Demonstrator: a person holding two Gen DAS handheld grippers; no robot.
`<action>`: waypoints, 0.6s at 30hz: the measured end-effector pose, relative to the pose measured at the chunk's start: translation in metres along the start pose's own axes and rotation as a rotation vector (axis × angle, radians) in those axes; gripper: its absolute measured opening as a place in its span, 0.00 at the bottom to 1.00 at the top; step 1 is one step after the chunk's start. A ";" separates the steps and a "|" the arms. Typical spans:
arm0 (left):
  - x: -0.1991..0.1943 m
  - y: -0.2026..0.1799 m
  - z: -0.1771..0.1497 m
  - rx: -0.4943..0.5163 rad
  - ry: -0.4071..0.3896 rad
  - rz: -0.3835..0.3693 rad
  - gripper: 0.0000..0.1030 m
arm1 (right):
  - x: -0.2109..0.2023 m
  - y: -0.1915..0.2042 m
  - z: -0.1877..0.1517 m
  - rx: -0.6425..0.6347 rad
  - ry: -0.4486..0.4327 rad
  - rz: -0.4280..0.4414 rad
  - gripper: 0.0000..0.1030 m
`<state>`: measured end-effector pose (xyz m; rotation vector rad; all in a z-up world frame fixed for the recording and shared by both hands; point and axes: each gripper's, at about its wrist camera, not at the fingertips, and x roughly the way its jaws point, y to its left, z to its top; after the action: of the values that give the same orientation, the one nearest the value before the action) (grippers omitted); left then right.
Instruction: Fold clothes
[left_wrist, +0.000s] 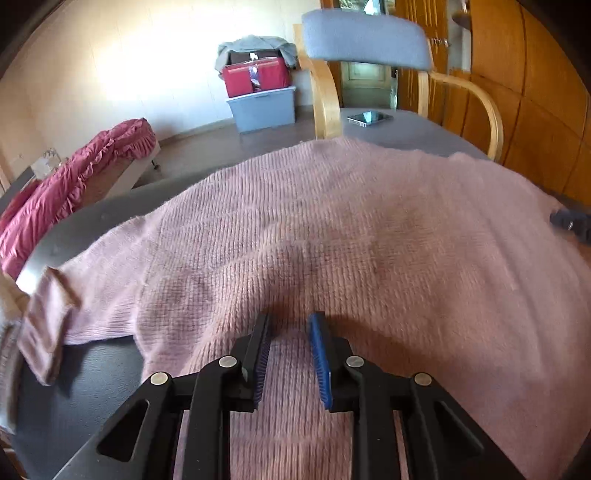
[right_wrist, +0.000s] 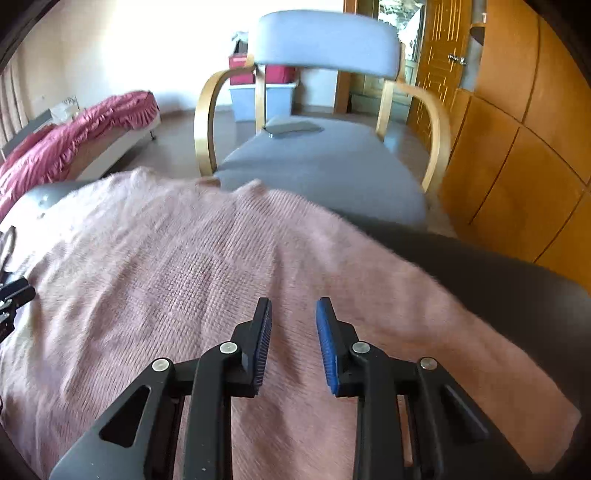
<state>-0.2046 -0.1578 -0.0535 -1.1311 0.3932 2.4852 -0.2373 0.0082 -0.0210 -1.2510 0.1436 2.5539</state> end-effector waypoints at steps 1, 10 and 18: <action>-0.001 0.005 -0.002 -0.019 -0.011 -0.023 0.22 | 0.007 0.000 -0.003 0.016 0.011 -0.008 0.27; -0.002 0.050 -0.016 -0.246 -0.030 -0.274 0.23 | 0.011 -0.022 -0.022 0.201 -0.066 -0.084 0.26; -0.008 0.060 -0.028 -0.285 -0.030 -0.281 0.23 | 0.008 -0.047 -0.033 0.180 -0.054 -0.080 0.24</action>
<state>-0.2086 -0.2244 -0.0595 -1.1619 -0.1275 2.3518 -0.2022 0.0476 -0.0457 -1.0981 0.2989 2.4430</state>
